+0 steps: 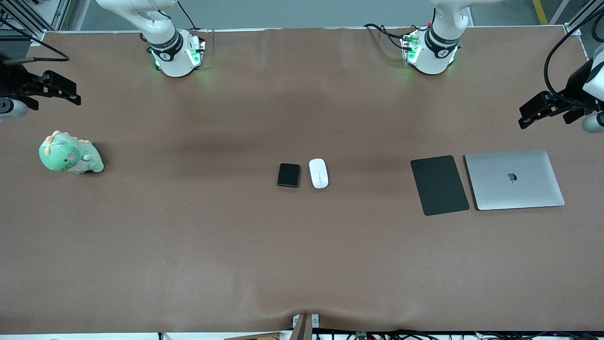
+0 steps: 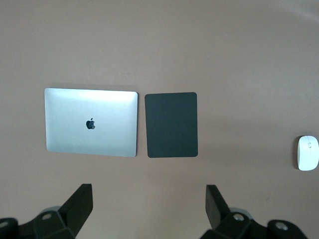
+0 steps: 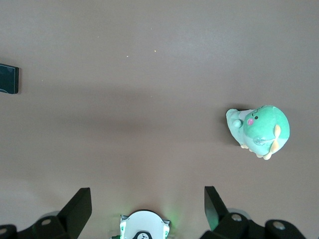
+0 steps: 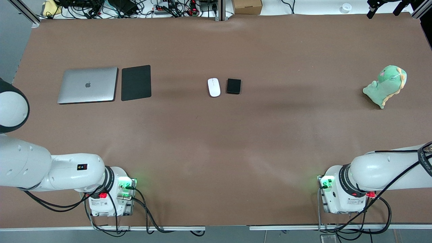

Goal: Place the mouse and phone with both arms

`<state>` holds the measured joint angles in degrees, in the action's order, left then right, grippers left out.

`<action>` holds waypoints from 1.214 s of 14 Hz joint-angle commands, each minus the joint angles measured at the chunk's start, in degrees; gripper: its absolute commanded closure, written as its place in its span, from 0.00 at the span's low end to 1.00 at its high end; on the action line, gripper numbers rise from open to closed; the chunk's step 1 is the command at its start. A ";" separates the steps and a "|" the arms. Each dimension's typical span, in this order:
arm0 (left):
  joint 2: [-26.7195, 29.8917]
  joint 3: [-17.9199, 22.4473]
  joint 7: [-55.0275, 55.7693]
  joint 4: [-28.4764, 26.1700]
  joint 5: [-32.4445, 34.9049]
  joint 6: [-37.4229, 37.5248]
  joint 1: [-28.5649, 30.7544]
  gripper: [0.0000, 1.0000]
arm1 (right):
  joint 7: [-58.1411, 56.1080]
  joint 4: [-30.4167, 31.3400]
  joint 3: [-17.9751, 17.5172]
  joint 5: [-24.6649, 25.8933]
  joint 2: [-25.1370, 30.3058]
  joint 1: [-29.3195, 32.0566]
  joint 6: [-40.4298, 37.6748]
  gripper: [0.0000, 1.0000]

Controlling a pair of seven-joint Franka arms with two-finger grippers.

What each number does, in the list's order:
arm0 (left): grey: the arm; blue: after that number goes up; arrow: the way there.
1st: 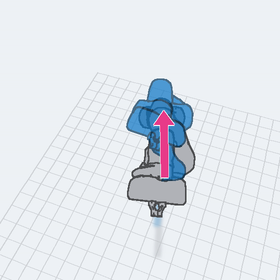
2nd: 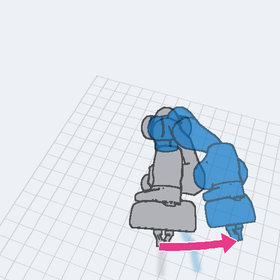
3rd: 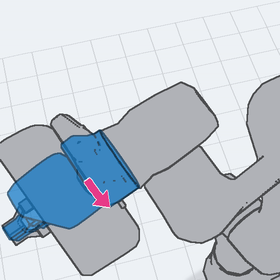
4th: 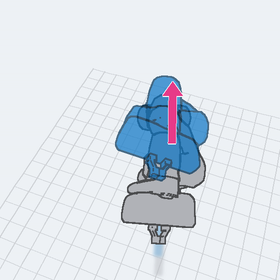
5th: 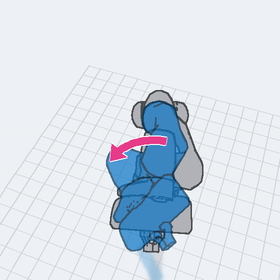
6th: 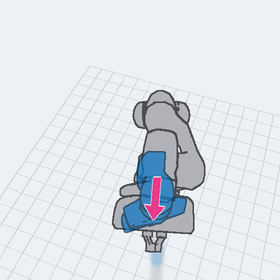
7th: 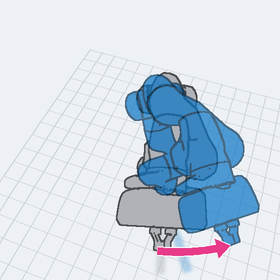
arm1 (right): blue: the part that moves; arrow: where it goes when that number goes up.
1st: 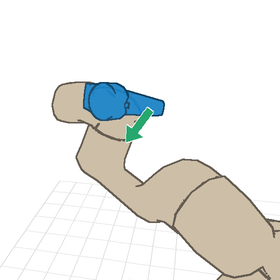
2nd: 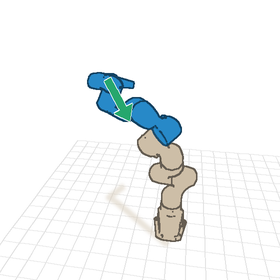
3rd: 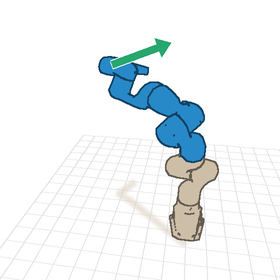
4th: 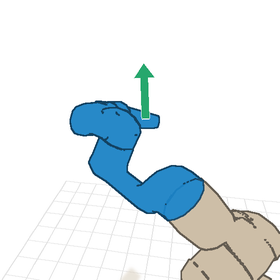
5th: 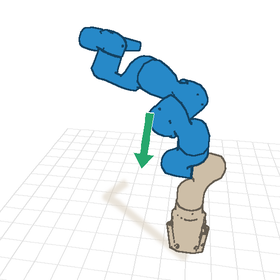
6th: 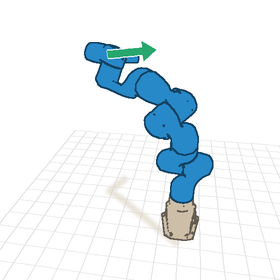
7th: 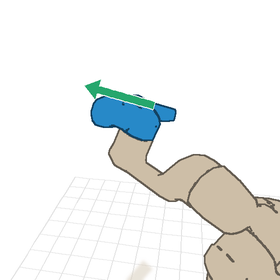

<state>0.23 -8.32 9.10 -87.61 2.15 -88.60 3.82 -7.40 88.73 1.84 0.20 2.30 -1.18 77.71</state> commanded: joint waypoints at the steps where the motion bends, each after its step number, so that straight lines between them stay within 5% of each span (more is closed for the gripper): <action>1: -1.63 -0.20 0.22 1.04 -1.89 0.97 -0.30 0.00 | -0.68 0.13 -0.70 0.42 0.68 0.74 -0.46 0.00; 7: -10.76 -3.19 1.45 0.43 -2.59 -3.41 -4.68 0.00 | -0.68 0.13 -0.70 0.42 0.68 0.74 -0.46 0.00; 12: -19.72 -3.28 12.94 -4.93 -1.71 -18.24 -15.40 0.00 | -0.68 0.13 -0.70 0.42 0.68 0.74 -0.46 0.00; 17: -30.45 -3.28 28.67 -4.41 0.48 -30.73 -23.93 0.00 | -0.60 0.13 -0.78 0.42 0.68 0.92 -0.46 0.00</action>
<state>-27.49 -11.81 33.54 -92.99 0.98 -116.21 -18.35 -7.40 88.74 1.81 0.20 2.30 -1.18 77.71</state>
